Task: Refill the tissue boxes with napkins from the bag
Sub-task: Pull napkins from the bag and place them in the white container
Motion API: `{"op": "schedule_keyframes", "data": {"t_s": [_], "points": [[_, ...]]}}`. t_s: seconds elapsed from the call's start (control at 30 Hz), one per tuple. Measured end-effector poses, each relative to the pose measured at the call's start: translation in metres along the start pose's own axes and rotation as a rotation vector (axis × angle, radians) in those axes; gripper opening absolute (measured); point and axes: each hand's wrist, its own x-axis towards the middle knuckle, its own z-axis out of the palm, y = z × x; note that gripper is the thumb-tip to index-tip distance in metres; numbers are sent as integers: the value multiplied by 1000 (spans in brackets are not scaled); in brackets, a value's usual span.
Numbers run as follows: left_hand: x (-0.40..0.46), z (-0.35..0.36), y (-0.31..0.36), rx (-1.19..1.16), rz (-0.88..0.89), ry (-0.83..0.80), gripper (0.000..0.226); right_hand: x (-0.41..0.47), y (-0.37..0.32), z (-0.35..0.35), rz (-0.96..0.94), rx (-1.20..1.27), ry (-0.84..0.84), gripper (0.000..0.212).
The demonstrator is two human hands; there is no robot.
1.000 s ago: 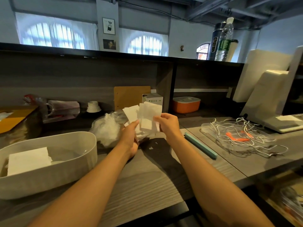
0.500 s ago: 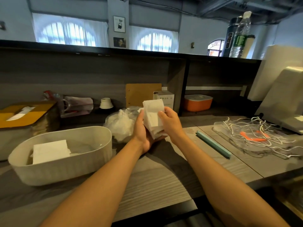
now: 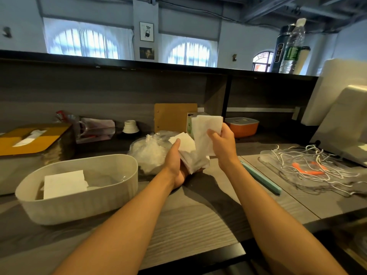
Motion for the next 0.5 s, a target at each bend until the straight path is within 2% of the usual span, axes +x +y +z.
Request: {"op": "schedule_keyframes", "data": {"t_s": [0.07,0.13,0.23,0.33,0.43,0.5], "points": [[1,-1,-1,-31,19,-12,59,0,-5,-1,72,198,-25,18],[2,-1,-1,-26,44,-44,66,-4,-6,1,118,243,-120,18],[-2,0,-1,59,68,-75,67,-10,2,12,124,-63,-276,21],[-3,1,-1,118,83,-98,70,-7,11,18,34,-386,-298,27],[-3,1,-2,153,99,-105,73,-6,10,14,59,-361,-303,36],[-3,1,-2,164,96,-112,72,-5,10,10,77,-305,-319,35]]}}
